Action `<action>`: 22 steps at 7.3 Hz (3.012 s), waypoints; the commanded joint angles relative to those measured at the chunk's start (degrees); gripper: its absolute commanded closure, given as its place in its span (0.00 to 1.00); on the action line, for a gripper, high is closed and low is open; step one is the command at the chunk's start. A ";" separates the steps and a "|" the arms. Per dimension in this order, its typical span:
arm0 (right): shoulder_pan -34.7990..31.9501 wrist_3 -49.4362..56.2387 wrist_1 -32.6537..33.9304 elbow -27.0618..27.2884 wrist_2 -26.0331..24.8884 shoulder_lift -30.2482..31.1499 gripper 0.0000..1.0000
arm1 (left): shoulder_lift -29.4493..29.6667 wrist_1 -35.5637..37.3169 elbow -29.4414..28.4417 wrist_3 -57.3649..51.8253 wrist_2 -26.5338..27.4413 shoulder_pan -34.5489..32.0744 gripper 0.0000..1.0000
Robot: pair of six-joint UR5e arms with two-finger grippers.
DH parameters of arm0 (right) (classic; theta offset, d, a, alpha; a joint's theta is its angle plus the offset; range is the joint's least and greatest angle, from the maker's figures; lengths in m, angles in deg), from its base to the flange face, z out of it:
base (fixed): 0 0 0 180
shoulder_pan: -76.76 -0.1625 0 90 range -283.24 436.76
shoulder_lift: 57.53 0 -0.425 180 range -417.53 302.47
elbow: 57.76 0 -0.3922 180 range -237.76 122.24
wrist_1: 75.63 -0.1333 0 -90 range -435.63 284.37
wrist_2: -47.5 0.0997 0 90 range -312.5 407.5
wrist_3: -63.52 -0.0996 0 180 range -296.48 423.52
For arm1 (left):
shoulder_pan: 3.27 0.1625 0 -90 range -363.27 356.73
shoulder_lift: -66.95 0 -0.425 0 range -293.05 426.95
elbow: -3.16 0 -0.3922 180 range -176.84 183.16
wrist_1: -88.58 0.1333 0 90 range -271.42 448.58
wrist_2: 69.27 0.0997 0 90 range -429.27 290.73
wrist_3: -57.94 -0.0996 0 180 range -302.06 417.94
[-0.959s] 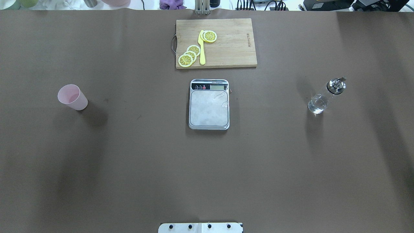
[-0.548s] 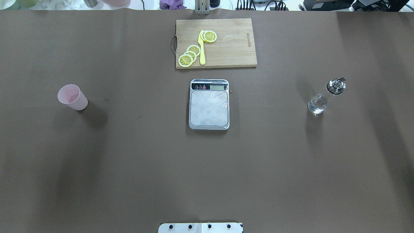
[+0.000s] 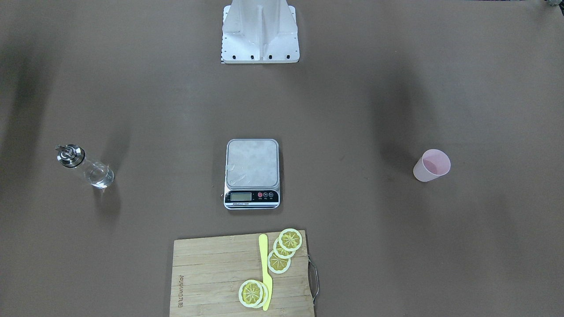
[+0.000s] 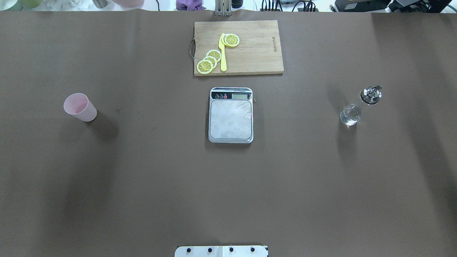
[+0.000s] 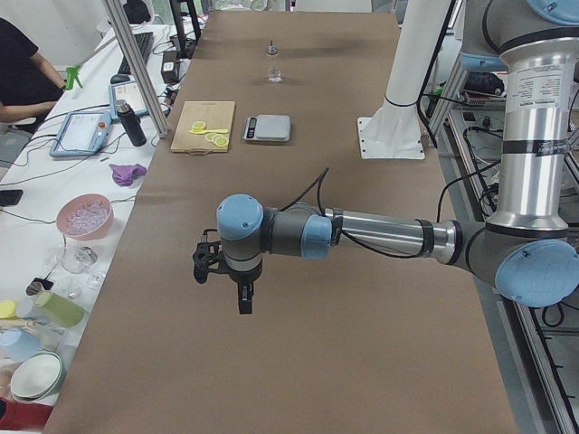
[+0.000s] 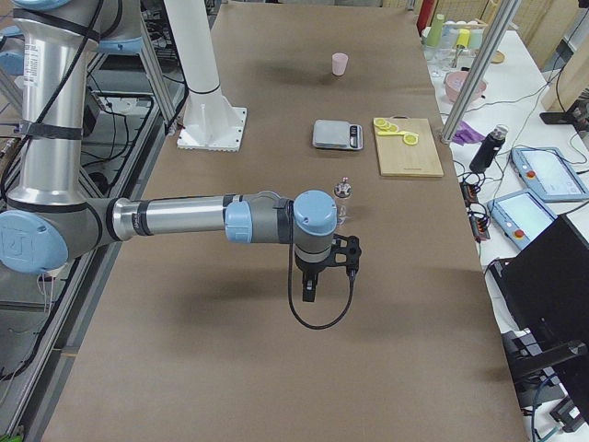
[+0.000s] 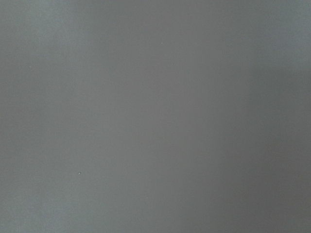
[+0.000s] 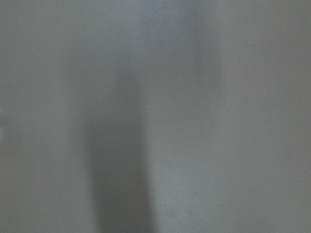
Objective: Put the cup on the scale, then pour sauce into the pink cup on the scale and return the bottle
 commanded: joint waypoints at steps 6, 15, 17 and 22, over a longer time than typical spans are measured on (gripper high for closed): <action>0.00 0.09 0.38 1.14 1.60 0.26 0.00 | 1.62 -0.76 -1.85 -1.02 0.40 0.96 0.02; 2.02 0.09 0.30 1.85 1.61 -0.09 0.00 | 14.54 -12.57 -0.89 47.79 8.21 28.00 0.03; 2.02 0.00 0.38 1.93 1.87 0.00 0.00 | 14.45 -18.85 -3.97 52.14 8.31 31.36 0.04; 2.02 0.00 0.38 1.85 2.05 0.00 0.00 | 14.36 -20.00 -6.09 50.32 8.31 33.75 0.25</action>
